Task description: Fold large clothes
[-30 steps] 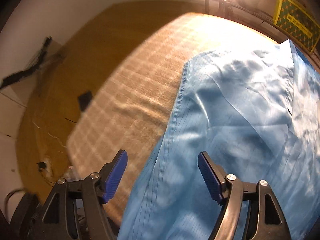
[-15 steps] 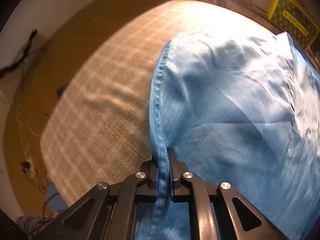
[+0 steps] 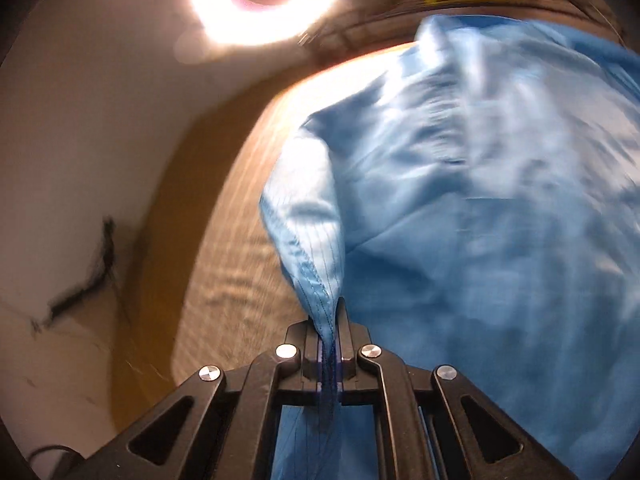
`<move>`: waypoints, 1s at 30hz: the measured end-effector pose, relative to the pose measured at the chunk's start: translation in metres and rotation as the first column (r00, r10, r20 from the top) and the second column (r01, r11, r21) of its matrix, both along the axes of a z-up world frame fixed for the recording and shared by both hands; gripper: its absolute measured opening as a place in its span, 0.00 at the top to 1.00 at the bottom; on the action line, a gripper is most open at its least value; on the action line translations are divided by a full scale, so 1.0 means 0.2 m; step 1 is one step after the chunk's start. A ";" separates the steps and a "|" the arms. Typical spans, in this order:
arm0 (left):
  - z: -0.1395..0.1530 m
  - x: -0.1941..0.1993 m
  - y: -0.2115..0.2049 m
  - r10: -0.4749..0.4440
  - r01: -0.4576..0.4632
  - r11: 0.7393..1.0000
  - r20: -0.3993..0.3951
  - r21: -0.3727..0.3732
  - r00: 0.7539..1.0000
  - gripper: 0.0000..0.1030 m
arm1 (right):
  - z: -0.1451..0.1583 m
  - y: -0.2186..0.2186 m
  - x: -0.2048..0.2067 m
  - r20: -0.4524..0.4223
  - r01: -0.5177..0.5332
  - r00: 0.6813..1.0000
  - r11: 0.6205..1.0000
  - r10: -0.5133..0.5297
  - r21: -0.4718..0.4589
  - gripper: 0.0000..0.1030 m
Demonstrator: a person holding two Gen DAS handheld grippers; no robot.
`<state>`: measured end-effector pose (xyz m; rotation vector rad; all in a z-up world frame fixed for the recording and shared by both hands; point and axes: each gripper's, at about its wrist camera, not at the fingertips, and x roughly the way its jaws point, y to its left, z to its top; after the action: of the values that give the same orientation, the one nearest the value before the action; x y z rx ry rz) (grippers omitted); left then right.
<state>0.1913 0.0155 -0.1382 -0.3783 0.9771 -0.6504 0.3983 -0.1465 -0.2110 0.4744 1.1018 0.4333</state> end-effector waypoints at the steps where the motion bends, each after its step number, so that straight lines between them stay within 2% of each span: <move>1: 0.02 0.00 -0.02 -0.010 0.010 1.000 0.006 0.006 1.000 0.99 | -0.01 -0.08 -0.01 -0.002 0.029 1.000 0.999 -0.029 0.026 0.99; 5: 0.04 0.03 -0.06 -0.022 0.021 1.000 0.014 0.015 1.000 0.99 | -0.12 -0.42 -0.08 -0.050 0.154 0.988 0.981 -0.149 0.118 0.99; 8: -0.02 0.00 -0.07 -0.021 0.021 0.999 -0.009 0.033 1.000 0.99 | -0.26 -0.60 -0.14 -0.112 0.238 0.968 0.961 -0.223 0.143 0.99; 11: -0.08 0.02 -0.14 -0.034 0.037 0.996 -0.038 0.076 0.999 0.99 | -0.35 -0.68 -0.18 -0.159 0.272 0.955 0.954 -0.251 0.124 0.99; 13: -0.13 0.02 -0.18 -0.047 0.052 0.993 -0.054 0.107 0.997 0.99 | -0.36 -0.67 -0.19 -0.150 0.256 0.960 0.959 -0.237 0.119 0.99; 16: -0.22 0.03 -0.24 -0.064 0.077 0.986 -0.095 0.146 0.993 0.99 | -0.27 -0.58 -0.17 -0.097 0.172 0.981 0.985 -0.171 0.008 0.98; 19: -0.34 0.01 -0.24 -0.064 0.091 0.983 -0.166 0.161 0.984 0.99 | -0.15 -0.51 -0.16 -0.032 0.098 0.994 0.989 -0.102 -0.114 0.86; 20: -0.38 0.01 -0.25 -0.066 0.098 0.981 -0.192 0.166 0.979 0.99 | -0.09 -0.49 -0.16 0.008 0.084 0.996 0.984 -0.084 -0.155 0.66; 21: -0.41 0.01 -0.25 -0.063 0.099 0.980 -0.206 0.170 0.977 0.99 | -0.02 -0.47 -0.17 0.060 0.081 0.996 0.977 -0.070 -0.198 0.56; 23: -0.43 0.00 -0.25 -0.065 0.101 0.981 -0.210 0.166 0.976 0.99 | 0.11 -0.41 -0.19 0.164 0.052 0.987 0.957 -0.005 -0.284 0.54; 26: -0.42 0.00 -0.24 -0.064 0.097 0.983 -0.205 0.158 0.977 0.99 | 0.23 -0.26 -0.14 0.236 -0.023 0.964 0.923 0.122 -0.385 0.52; 30: -0.41 0.00 -0.20 -0.053 0.084 0.985 -0.204 0.149 0.978 0.99 | 0.24 -0.05 0.02 0.228 -0.090 0.948 0.873 0.222 -0.479 0.51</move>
<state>0.1903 -0.0237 -0.2193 -0.2749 1.2294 -0.6012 0.4021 -0.1573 -0.1626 -0.1034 0.9320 0.3491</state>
